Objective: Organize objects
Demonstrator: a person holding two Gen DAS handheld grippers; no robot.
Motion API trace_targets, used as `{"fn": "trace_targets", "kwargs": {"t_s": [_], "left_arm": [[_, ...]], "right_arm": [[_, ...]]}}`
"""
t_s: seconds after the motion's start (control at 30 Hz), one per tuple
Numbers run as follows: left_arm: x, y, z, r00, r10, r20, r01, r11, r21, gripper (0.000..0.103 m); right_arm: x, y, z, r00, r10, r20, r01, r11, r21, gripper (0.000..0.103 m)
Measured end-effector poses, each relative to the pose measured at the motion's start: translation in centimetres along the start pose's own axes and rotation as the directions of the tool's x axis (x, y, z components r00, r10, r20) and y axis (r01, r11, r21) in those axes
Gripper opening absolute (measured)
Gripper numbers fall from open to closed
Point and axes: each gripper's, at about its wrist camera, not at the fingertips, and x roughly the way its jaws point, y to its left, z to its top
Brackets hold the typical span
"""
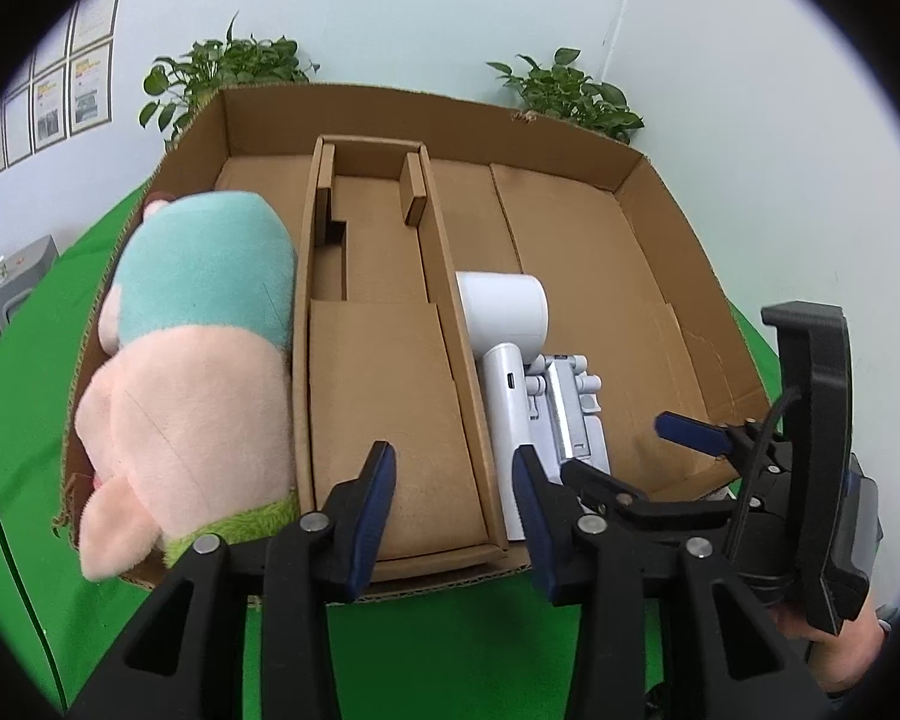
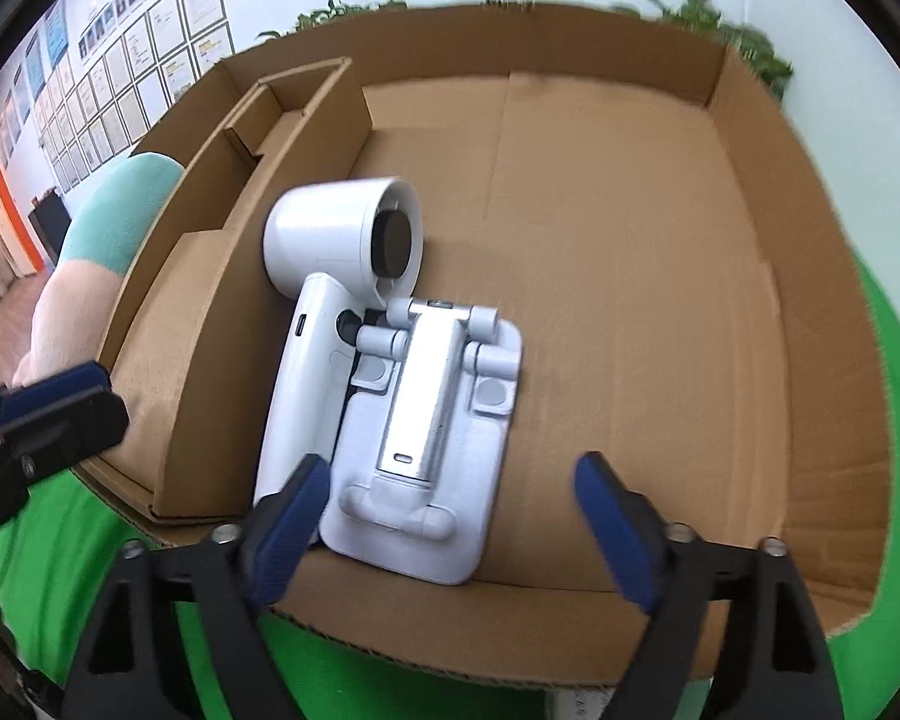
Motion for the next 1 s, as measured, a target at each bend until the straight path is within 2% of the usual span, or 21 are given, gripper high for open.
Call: {"fn": "trace_targets", "kwargs": {"t_s": [0.07, 0.27, 0.33, 0.4, 0.57, 1.0], "left_arm": [[-0.3, -0.1, -0.1, 1.0, 0.007, 0.017, -0.007, 1.0, 0.01, 0.046], [-0.2, 0.2, -0.2, 1.0, 0.015, 0.006, -0.015, 1.0, 0.0, 0.047], [-0.2, 0.4, -0.3, 1.0, 0.022, 0.003, -0.022, 1.0, -0.002, 0.047], [-0.2, 0.7, -0.4, 1.0, 0.027, -0.002, -0.027, 1.0, -0.007, 0.047], [-0.2, 1.0, -0.5, 1.0, 0.019, -0.005, -0.019, 1.0, -0.011, 0.047], [0.0, 0.9, -0.4, 1.0, 0.007, -0.003, -0.007, 1.0, -0.008, 0.047]], "right_arm": [[-0.1, 0.7, -0.2, 1.0, -0.012, 0.014, 0.012, 1.0, -0.01, 0.097], [-0.4, 0.7, -1.1, 1.0, 0.014, -0.005, -0.014, 1.0, 0.014, 0.097], [0.3, 0.7, -0.7, 0.999, 0.021, -0.027, -0.021, 1.0, 0.019, 0.093], [1.3, 1.0, -0.5, 0.998, 0.01, -0.059, -0.01, 1.0, 0.008, 0.08], [2.2, 2.2, -0.4, 0.996, 0.037, -0.087, -0.041, 0.998, -0.047, 0.059], [2.1, 1.8, -0.4, 0.996, 0.041, -0.074, -0.047, 0.996, -0.072, 0.061]]}}
